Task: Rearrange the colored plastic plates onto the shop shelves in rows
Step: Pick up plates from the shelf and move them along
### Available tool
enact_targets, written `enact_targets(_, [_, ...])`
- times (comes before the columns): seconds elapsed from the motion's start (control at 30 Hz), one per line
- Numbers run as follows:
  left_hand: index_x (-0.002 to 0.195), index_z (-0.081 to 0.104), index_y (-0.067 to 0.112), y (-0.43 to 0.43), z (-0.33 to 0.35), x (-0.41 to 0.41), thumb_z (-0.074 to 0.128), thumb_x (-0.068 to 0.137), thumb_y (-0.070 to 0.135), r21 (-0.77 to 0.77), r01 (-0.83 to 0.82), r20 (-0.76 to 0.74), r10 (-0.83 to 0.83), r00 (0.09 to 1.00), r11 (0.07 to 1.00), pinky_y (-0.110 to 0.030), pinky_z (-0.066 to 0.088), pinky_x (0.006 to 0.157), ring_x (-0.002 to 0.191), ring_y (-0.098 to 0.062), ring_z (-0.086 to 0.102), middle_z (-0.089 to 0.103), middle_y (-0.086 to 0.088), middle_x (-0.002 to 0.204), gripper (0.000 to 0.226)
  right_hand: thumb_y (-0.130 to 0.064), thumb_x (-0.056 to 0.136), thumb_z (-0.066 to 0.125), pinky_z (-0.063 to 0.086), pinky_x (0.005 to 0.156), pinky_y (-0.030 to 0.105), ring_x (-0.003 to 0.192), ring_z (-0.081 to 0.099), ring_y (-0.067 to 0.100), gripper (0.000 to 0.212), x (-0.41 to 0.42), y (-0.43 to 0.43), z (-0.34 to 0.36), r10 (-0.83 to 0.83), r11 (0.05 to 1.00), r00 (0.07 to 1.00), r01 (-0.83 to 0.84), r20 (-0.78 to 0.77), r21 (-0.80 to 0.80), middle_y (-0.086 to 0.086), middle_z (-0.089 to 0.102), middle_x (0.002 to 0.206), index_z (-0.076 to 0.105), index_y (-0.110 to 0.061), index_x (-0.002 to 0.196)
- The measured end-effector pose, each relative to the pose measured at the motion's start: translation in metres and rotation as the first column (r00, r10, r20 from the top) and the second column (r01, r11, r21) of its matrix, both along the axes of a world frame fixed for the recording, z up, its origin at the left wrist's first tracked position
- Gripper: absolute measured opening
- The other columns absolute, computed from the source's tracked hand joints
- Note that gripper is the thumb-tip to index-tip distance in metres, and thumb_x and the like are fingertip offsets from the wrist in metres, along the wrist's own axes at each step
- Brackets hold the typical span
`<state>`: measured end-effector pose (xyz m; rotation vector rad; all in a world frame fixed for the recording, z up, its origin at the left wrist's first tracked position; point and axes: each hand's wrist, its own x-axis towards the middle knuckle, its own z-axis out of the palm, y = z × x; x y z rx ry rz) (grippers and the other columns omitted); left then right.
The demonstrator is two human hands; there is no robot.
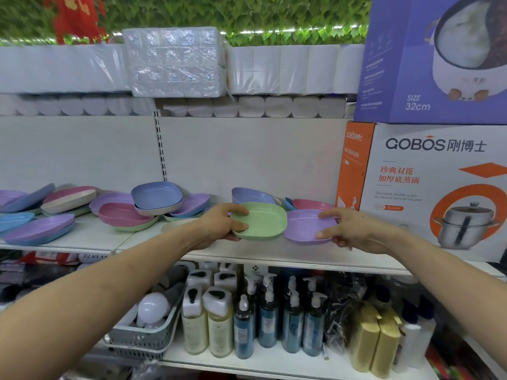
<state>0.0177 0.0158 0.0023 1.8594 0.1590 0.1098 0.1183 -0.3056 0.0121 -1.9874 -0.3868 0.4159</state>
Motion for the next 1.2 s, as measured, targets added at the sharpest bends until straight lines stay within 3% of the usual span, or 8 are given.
enact_targets(0.3, [0.130,0.063,0.009,0.075,0.046,-0.055,0.076,0.086,-0.005,0.041,-0.143,0.034,0.142,0.989,0.989,-0.022,0.058,0.063,0.076,-0.021,0.063,0.054,-0.010,0.117,0.047,-0.002,0.081,0.085,0.035,0.052,0.027,0.056,0.041,0.015,0.057,-0.008,0.063,0.029,0.040,0.996,0.996,-0.046,0.079,0.075,0.015,0.053,0.100,0.062,-0.016,0.131])
enact_targets(0.47, [0.132,0.061,0.012,0.128,0.050,-0.104,0.076,0.087,-0.003,0.049,-0.229,0.028,0.228,0.973,0.972,-0.020,0.057,0.062,0.087,-0.021,0.064,0.056,-0.011,0.122,0.050,-0.004,0.081,0.085,0.035,0.043,0.022,0.051,0.041,0.013,0.056,-0.019,0.132,0.028,0.113,0.986,0.988,-0.125,0.108,0.110,0.013,0.051,0.093,0.060,-0.016,0.130])
enact_targets(0.63, [0.136,0.059,0.010,0.173,0.037,-0.161,0.077,0.086,-0.002,0.096,-0.338,0.047,0.335,0.941,0.936,-0.025,0.060,0.070,0.092,-0.023,0.064,0.057,-0.014,0.127,0.055,-0.003,0.081,0.084,0.039,0.047,0.025,0.055,0.042,0.014,0.059,-0.036,0.212,0.025,0.236,0.957,0.969,-0.246,0.079,0.153,0.011,0.053,0.093,0.059,-0.017,0.132])
enact_targets(0.77, [0.132,0.059,0.013,0.190,0.033,-0.214,0.077,0.086,-0.002,0.141,-0.454,0.022,0.455,0.890,0.880,-0.026,0.056,0.062,0.070,-0.019,0.064,0.059,-0.015,0.114,0.052,-0.004,0.086,0.081,0.038,0.046,0.023,0.051,0.041,0.013,0.056,-0.061,0.265,0.025,0.378,0.917,0.923,-0.384,0.071,0.111,0.010,0.051,0.082,0.054,-0.020,0.132])
enact_targets(0.87, [0.132,0.060,0.016,0.195,0.032,-0.254,0.078,0.087,-0.001,0.160,-0.556,0.021,0.560,0.828,0.816,-0.029,0.058,0.062,0.066,-0.020,0.066,0.057,-0.015,0.115,0.052,-0.007,0.087,0.081,0.038,0.048,0.022,0.054,0.041,0.013,0.058,-0.076,0.300,0.028,0.504,0.855,0.858,-0.512,0.104,0.083,0.010,0.053,0.092,0.051,-0.019,0.135])
enact_targets(1.0, [0.133,0.062,0.016,0.182,0.027,-0.307,0.082,0.083,0.002,0.200,-0.702,0.042,0.710,0.703,0.683,-0.039,0.063,0.079,0.090,-0.028,0.068,0.055,-0.013,0.126,0.056,-0.007,0.086,0.081,0.038,0.050,0.024,0.054,0.041,0.013,0.061,-0.095,0.336,0.026,0.635,0.758,0.758,-0.649,0.149,0.067,0.010,0.054,0.088,0.050,-0.018,0.137])
enact_targets(1.07, [0.135,0.060,0.014,0.163,0.025,-0.332,0.081,0.083,-0.001,0.203,-0.761,0.044,0.771,0.636,0.616,-0.036,0.063,0.073,0.088,-0.028,0.066,0.055,-0.012,0.125,0.057,-0.010,0.085,0.083,0.038,0.049,0.024,0.054,0.043,0.012,0.061,-0.109,0.347,0.021,0.691,0.704,0.704,-0.707,0.161,0.067,0.008,0.055,0.084,0.050,-0.019,0.135])
enact_targets(1.2, [0.137,0.059,0.012,0.113,0.011,-0.379,0.081,0.084,0.000,0.186,-0.860,0.062,0.868,0.493,0.476,-0.040,0.063,0.081,0.095,-0.027,0.068,0.058,-0.004,0.121,0.059,-0.024,0.079,0.087,0.043,0.050,0.025,0.063,0.053,0.015,0.066,-0.151,0.357,-0.002,0.792,0.578,0.558,-0.816,0.248,-0.009,0.006,0.058,0.103,0.050,-0.025,0.133])
